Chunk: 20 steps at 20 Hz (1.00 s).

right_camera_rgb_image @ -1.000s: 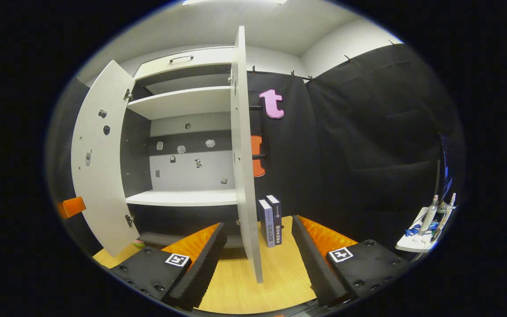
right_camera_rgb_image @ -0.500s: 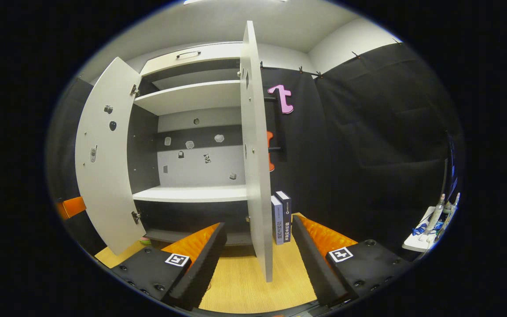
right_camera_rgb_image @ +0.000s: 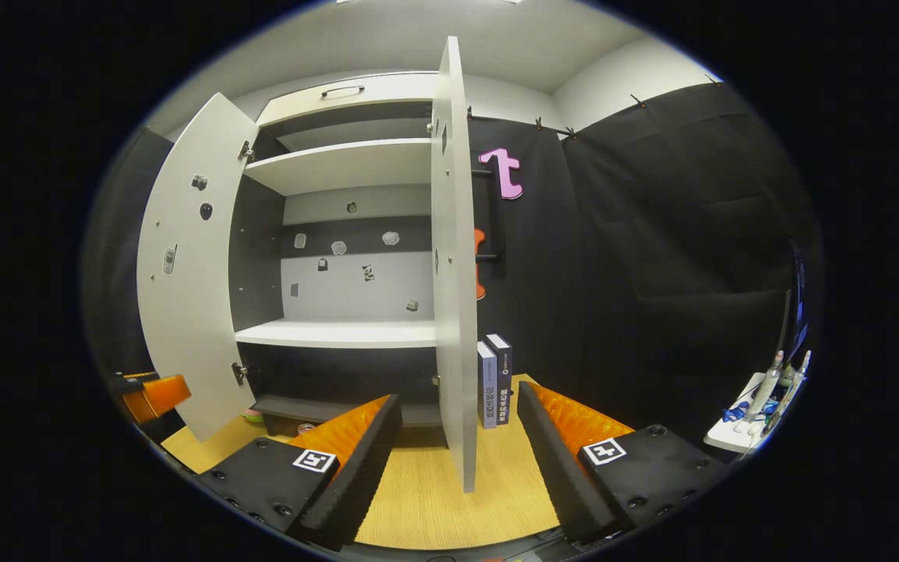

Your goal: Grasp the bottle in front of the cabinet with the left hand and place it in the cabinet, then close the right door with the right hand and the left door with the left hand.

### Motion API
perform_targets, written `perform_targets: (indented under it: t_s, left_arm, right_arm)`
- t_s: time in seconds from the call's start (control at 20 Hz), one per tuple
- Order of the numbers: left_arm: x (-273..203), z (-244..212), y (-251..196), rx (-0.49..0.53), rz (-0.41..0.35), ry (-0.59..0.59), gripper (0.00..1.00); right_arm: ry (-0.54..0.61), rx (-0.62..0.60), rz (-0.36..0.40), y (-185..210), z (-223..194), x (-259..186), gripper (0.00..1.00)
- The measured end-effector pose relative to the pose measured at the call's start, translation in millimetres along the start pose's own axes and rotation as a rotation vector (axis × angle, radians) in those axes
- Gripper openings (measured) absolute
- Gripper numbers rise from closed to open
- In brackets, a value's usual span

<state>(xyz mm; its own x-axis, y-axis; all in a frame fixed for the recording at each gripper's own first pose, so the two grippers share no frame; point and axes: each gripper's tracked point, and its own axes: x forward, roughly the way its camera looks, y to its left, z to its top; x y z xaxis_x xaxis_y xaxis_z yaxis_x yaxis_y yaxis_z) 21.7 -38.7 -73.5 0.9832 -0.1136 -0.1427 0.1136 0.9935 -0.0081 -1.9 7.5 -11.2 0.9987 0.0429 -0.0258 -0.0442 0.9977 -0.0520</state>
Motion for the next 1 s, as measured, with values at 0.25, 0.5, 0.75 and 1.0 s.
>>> perform_targets:
  t_s: [0.25, 0.5, 0.75, 1.0]
  left_arm:
    - [26.5, -53.4, -34.2, -0.035, -0.100, 0.097, 0.95]
    - [59.4, -107.8, -47.6, -0.016, -0.127, 0.200, 0.95]
    - [90.0, -160.1, -57.5, 0.027, -0.150, 0.281, 0.95]
    - [113.4, -207.8, -55.9, 0.058, -0.143, 0.360, 0.95]
  right_arm:
    - [-0.003, -0.013, -0.018, -6.6, 4.1, -8.8, 0.98]
    - [-0.001, -0.020, -0.046, -15.0, 5.4, -19.6, 0.98]
    - [0.009, -0.049, -0.090, -29.1, 3.3, -25.9, 0.98]
    - [0.010, -0.069, -0.133, -42.1, 3.5, -28.3, 0.97]
